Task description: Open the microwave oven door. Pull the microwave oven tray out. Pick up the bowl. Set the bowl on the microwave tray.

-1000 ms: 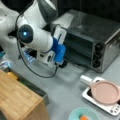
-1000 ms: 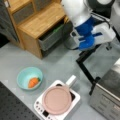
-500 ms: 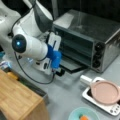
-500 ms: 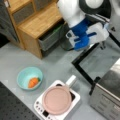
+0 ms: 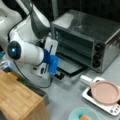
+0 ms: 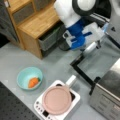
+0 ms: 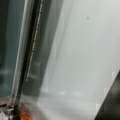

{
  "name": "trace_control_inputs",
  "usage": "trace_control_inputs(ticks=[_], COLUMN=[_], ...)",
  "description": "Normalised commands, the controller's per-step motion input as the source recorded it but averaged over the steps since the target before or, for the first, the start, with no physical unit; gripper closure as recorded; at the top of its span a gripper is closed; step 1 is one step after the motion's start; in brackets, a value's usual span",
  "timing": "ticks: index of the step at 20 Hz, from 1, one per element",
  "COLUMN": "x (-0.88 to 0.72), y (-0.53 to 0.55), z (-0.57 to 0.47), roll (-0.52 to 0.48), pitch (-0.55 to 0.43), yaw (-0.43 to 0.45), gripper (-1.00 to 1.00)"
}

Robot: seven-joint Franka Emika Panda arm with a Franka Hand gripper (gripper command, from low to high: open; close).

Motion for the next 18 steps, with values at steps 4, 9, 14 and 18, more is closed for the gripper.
trace_control_inputs(ticks=[4, 9, 14, 18], x=[0.11, 0.09, 0.09, 0.03], y=[-0.13, -0.15, -0.25, -0.23], z=[0.06, 0.04, 0.03, 0.08], roll=[0.106, 0.012, -0.079, -0.073], pitch=[-0.009, -0.05, -0.074, -0.048], yaw=[0.15, 0.137, 0.164, 0.183], gripper=[-1.0, -1.0, -1.0, -1.0])
